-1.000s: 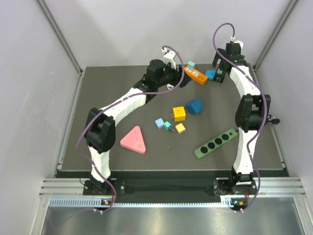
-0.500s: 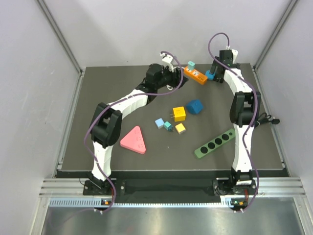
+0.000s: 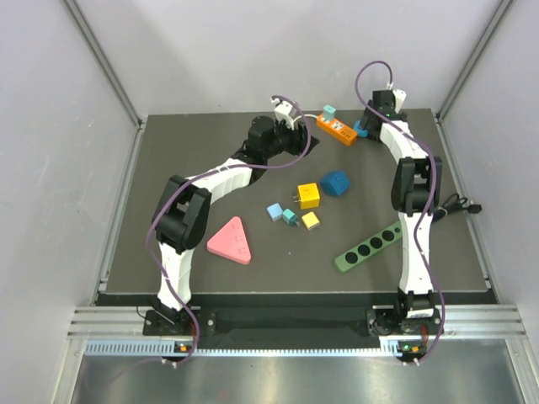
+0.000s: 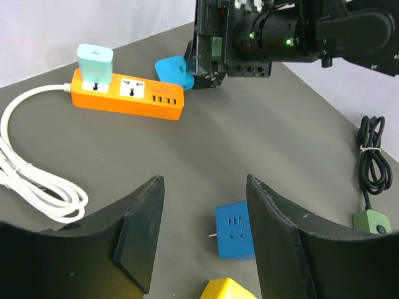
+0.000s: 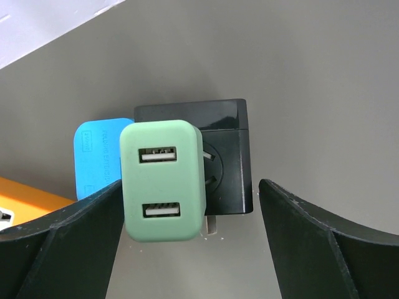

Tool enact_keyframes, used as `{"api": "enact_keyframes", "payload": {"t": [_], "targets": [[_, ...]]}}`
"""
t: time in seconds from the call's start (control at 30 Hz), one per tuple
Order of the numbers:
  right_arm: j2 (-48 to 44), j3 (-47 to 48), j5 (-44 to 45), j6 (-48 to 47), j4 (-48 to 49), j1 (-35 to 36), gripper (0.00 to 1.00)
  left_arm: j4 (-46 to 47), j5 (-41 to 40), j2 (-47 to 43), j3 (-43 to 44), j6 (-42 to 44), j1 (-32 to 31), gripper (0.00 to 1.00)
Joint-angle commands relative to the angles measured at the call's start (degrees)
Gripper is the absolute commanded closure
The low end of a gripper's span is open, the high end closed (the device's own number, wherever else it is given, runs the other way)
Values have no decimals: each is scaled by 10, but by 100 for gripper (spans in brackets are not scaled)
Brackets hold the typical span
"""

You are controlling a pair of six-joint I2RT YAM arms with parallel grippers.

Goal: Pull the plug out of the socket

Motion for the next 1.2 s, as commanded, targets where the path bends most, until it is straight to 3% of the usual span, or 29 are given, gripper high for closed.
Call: {"api": "enact_keyframes", "payload": {"t": [0.0,0.1,0.33,0.9,1.03,1.1,1.13,1.17], "targets": [[2,38,25,-3,26,8,15,49,6,5,3,-2,2,40],[3,39,38,-10,32,9,17,49,6,5,2,-2,3,40],[8,42,42,-21,45,7,31,51,6,6,0,-3,5,41],[34,43,6,-2,75,-4,36,33,27,33,25,-9,13,41],[32,43,3,-1,73,-7,55,34,30,38,29,-14,12,41],[14,40,3,-3,65,-7,76,34,29,41,32,-18,12,41],[14,38,5,-6,63,-7,76,34,30,44,32,-20,12,41],[-6,31,7,-7,62,-7,86,33,32,45,37,-23,12,41]]}}
